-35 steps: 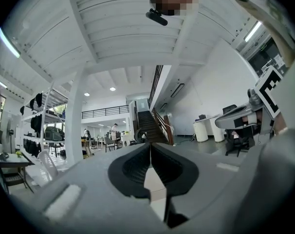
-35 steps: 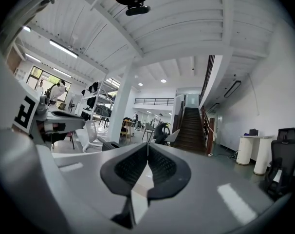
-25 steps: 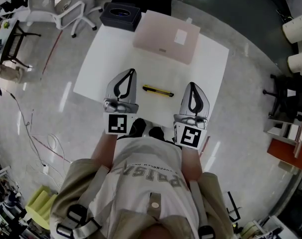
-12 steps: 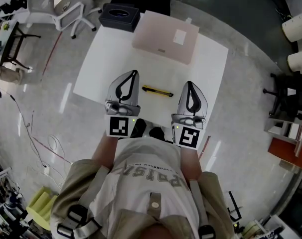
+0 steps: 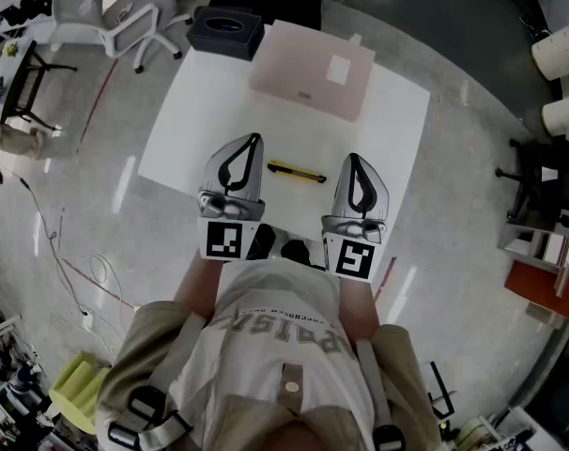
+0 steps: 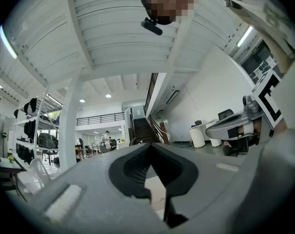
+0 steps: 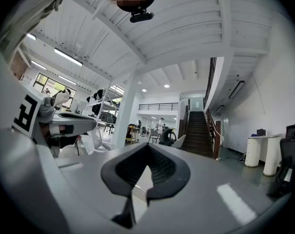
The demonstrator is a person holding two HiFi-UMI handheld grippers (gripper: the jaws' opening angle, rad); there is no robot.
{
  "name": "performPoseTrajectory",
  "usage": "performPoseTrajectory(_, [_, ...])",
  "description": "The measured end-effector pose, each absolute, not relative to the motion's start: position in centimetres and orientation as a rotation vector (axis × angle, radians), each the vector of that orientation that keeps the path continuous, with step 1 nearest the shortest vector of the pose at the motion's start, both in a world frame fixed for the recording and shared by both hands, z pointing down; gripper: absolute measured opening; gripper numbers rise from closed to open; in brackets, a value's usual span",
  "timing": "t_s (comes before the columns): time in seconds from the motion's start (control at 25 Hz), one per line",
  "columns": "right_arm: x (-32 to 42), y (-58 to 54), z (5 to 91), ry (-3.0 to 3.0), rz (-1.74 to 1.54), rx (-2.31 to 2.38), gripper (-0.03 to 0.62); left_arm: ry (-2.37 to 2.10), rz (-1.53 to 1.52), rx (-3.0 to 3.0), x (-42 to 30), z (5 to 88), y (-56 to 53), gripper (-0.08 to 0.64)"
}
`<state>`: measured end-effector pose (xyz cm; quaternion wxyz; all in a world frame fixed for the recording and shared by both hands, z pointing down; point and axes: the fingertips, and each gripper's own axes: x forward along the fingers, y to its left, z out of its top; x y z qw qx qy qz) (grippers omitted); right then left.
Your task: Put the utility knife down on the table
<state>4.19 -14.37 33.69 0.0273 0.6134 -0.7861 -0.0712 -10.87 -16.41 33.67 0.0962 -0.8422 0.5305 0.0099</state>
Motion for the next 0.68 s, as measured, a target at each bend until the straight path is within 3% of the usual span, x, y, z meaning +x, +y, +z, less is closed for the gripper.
performPoseTrajectory(0.68, [4.13, -14.31, 34.02, -2.426, -0.228, 1.843, 0.0, 1.587, -0.001, -2.511, -10.53, 34.2, -16.38, 0.008])
